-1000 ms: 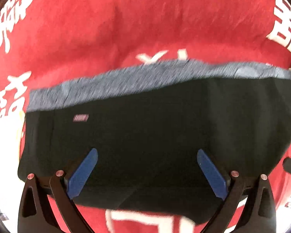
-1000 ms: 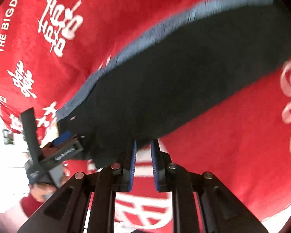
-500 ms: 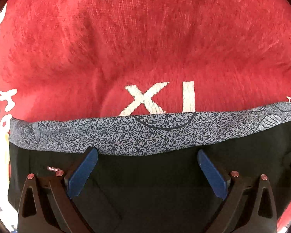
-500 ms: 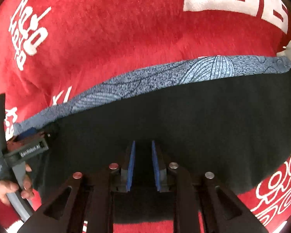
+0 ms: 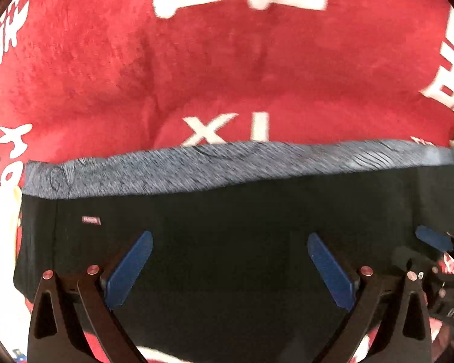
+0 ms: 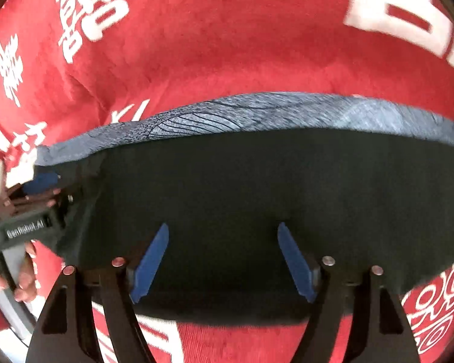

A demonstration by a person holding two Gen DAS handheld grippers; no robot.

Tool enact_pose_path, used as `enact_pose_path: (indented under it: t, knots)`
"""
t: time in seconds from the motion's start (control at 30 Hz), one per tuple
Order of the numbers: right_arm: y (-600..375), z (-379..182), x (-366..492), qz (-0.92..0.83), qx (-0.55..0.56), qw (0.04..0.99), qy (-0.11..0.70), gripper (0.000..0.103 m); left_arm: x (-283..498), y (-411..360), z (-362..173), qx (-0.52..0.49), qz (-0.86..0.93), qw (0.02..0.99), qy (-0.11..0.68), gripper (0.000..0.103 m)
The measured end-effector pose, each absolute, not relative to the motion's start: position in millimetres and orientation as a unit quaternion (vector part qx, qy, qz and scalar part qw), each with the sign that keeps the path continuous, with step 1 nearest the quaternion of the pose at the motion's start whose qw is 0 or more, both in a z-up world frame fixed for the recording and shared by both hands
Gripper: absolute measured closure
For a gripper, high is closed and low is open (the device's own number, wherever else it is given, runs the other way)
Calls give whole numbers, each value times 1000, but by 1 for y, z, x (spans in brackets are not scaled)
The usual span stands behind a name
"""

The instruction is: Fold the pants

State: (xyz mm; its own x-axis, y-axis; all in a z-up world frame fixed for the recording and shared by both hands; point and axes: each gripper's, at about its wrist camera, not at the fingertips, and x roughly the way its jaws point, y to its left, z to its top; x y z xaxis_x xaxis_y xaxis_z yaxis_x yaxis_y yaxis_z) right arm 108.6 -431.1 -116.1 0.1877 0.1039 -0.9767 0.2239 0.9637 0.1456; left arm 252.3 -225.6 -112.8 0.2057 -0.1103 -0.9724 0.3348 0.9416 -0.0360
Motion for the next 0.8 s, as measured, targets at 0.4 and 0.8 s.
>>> enact_pose_path:
  t: [0.4, 0.8]
  knots:
    - [-513, -80, 45, -101, 233, 743, 619, 25, 199, -328, -105, 105, -210, 756, 611, 0]
    - [-568, -58, 42, -181, 165, 755, 608, 25, 184, -391, -122, 154, -197, 734, 632, 0]
